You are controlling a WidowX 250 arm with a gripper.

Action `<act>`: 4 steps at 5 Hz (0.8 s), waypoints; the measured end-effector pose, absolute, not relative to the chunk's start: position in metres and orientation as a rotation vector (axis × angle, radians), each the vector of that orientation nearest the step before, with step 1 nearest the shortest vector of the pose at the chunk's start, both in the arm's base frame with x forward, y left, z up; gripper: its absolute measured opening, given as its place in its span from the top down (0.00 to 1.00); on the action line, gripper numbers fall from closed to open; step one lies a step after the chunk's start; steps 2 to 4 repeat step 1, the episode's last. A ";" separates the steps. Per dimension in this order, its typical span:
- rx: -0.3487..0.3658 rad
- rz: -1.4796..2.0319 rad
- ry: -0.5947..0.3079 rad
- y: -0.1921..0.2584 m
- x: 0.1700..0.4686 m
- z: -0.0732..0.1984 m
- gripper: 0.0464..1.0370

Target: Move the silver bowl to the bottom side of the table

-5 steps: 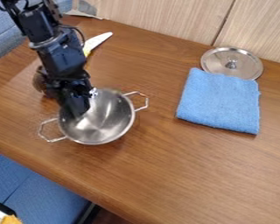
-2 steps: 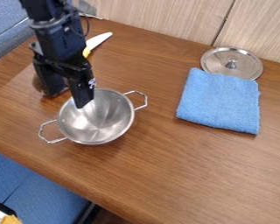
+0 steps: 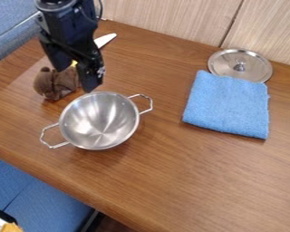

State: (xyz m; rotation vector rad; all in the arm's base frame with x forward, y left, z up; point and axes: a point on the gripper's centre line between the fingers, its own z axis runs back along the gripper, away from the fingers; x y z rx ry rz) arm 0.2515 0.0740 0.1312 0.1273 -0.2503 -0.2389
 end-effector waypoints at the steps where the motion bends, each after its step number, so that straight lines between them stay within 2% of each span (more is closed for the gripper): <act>1: 0.127 -0.239 -0.253 0.075 0.252 0.131 0.04; 4: 0.127 -0.239 -0.253 0.075 0.252 0.131 0.04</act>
